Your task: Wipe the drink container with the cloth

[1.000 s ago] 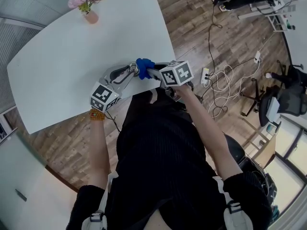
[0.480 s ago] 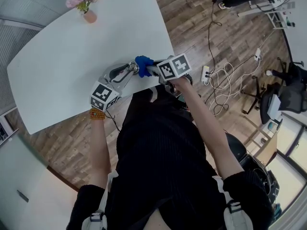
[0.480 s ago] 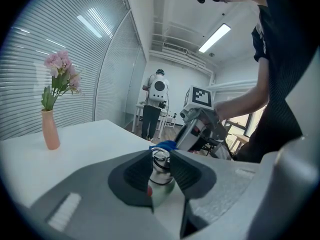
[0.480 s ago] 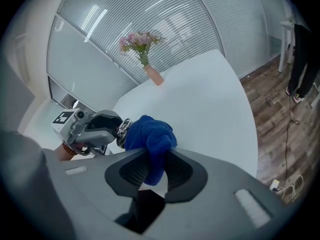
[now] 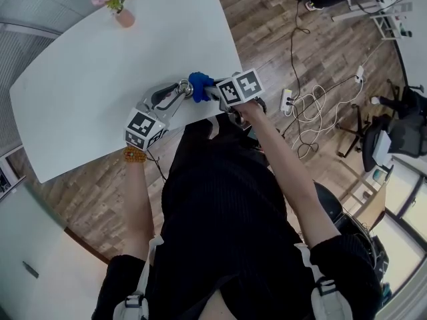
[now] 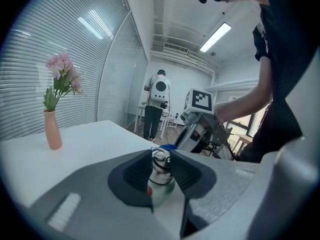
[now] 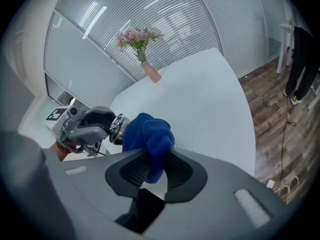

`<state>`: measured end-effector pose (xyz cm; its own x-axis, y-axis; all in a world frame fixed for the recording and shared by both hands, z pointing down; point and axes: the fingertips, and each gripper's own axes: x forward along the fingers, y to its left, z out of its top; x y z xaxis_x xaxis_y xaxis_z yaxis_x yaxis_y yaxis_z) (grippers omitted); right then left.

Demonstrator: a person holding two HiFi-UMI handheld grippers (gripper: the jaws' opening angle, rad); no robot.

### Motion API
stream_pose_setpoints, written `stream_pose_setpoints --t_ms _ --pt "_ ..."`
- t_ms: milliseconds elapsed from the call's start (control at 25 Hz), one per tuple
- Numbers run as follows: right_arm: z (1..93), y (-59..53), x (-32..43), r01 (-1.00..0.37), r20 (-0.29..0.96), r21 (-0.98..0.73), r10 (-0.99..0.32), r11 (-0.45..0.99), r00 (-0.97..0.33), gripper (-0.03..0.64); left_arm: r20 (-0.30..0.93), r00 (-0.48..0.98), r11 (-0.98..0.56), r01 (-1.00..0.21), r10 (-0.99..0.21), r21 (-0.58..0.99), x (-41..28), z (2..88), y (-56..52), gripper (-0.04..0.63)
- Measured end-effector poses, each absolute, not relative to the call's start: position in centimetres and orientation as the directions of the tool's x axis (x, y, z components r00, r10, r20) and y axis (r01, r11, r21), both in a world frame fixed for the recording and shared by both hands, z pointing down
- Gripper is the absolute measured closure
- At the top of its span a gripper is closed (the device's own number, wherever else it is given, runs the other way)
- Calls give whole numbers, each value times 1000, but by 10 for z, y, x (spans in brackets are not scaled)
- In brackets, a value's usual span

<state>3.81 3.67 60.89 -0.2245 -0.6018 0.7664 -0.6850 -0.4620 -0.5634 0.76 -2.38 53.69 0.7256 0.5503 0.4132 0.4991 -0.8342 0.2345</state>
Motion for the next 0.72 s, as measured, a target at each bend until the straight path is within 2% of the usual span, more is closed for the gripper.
stream_pose_setpoints --t_ms 240,720 --pt "627 43 34 -692 794 -539 -563 -481 -227 531 411 735 -841 489 540 231 6 536 -23 391" --pt "677 53 29 -754 892 -415 -392 -509 -226 531 406 755 -857 458 515 236 6 538 -19 388"
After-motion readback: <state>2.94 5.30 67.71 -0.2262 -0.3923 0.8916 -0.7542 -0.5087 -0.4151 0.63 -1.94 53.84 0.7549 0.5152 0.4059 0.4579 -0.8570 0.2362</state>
